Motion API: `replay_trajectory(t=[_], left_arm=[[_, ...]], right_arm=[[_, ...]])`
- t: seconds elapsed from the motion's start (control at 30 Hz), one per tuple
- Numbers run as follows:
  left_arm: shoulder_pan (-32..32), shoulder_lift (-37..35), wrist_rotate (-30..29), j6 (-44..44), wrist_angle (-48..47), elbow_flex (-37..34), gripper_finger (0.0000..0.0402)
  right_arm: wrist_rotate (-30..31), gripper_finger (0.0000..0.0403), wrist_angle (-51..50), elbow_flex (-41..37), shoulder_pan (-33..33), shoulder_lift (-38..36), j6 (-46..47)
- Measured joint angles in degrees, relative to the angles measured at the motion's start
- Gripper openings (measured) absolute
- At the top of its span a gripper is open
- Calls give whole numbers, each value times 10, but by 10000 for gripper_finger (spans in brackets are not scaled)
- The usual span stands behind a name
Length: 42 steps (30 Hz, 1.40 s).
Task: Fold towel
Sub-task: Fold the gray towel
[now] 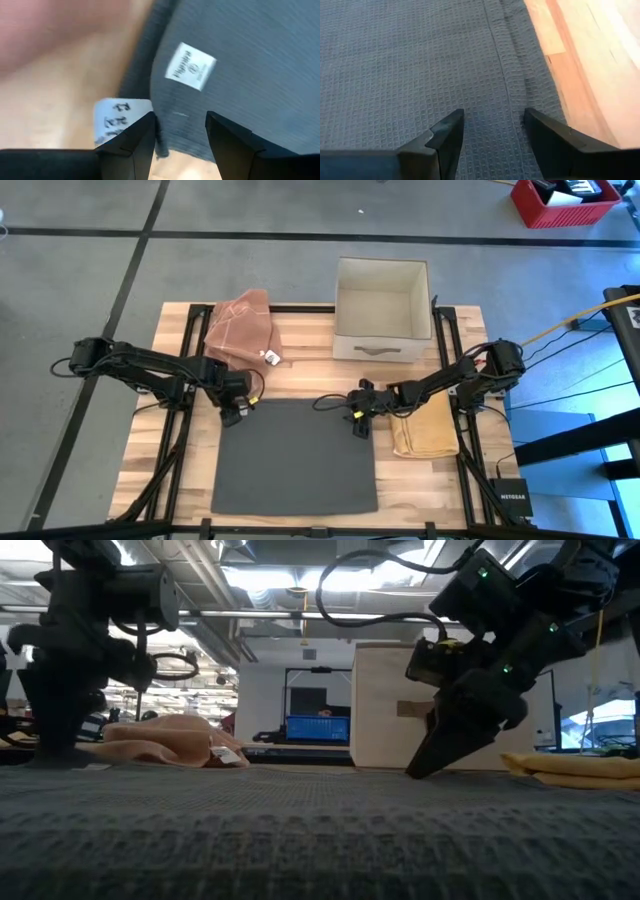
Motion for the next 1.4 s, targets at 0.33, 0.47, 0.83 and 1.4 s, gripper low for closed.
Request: replay_trajectory(t=[0.33,0.47,0.83,1.4], left_arm=[[-2,0,8,6,16,-6,97],[-3,0,6,11,68,-31,67],[-3,0,-19,23,77,-36,13],[-3,0,-22,25,81,-36,3]], right_arm=[[-34,211,-111,25,-1,-30,-18],[-27,211,-209,54,0,-65,-37],[-24,211,-421,72,0,-97,-5],[-55,151,-355,37,-1,-95,46]])
